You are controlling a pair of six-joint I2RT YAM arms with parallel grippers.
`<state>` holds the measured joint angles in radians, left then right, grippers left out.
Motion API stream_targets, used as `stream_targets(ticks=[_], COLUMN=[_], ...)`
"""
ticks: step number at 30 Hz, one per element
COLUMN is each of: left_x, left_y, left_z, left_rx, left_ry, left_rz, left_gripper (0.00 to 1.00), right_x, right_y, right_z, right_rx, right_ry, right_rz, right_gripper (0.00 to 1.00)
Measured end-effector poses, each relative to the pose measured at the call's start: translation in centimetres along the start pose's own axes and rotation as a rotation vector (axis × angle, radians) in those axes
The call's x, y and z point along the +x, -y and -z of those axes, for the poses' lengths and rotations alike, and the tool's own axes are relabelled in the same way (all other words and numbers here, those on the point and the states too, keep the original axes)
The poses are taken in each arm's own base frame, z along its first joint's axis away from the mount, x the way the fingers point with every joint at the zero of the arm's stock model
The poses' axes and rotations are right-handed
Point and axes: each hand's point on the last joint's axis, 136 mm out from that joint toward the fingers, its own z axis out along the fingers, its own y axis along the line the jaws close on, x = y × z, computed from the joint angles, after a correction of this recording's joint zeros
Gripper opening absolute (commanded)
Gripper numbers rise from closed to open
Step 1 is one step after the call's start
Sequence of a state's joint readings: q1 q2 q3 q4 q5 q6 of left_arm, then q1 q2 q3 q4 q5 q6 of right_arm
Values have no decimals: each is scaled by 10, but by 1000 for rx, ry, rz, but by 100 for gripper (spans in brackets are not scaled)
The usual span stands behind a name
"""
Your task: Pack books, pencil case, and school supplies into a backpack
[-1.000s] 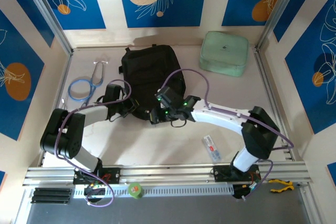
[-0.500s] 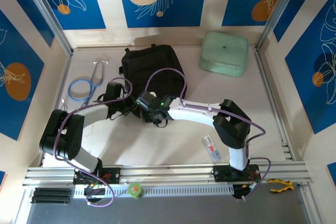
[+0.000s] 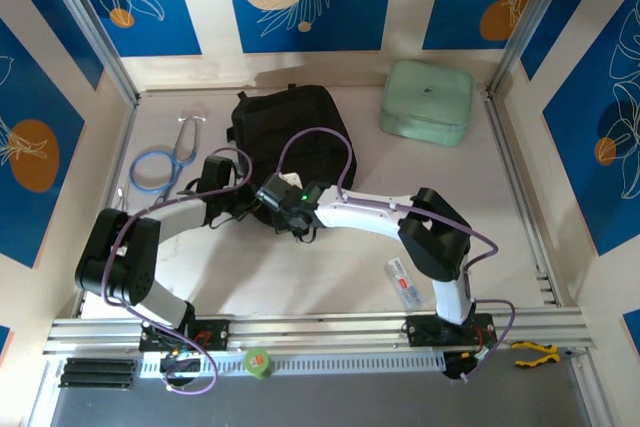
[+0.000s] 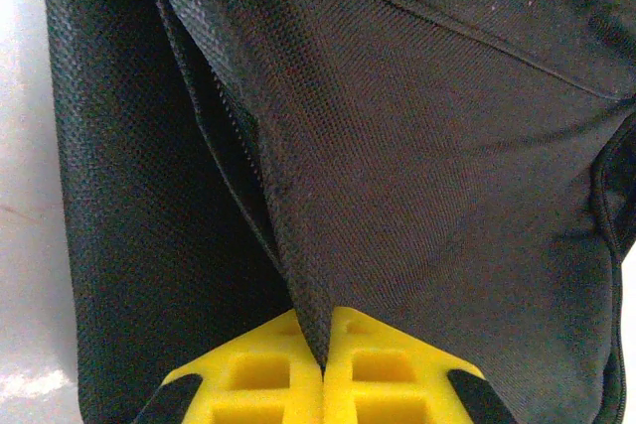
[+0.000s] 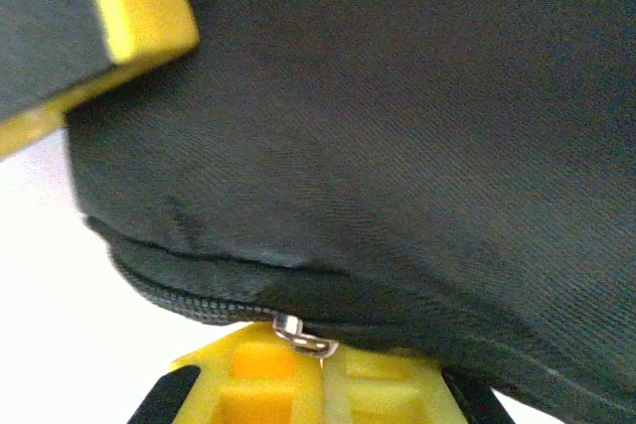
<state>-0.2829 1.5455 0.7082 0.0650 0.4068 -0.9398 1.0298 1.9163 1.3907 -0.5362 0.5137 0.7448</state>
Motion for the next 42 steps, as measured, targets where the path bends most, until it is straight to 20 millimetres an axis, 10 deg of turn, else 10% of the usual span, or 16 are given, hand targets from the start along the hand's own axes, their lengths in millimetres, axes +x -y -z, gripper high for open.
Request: stream_targets(ticks=[14, 22, 28, 42], left_x=[0, 0, 2, 1], left_y=[3, 7, 14, 20], left_z=[0, 1, 3, 5], left_rx=[2, 15, 35, 42], left_ry=[-2, -12, -20, -22], left_rz=[-28, -29, -36, -40], left_gripper=[1, 1, 2, 2], right_x=[22, 21, 12, 3], right_y=[111, 56, 8, -6], right_z=[26, 36, 32, 3], right_rx=[140, 13, -53, 6], right_ry=[4, 47, 91, 116], right_rz=[-203, 12, 68, 118], right_gripper=[11, 48, 48, 35])
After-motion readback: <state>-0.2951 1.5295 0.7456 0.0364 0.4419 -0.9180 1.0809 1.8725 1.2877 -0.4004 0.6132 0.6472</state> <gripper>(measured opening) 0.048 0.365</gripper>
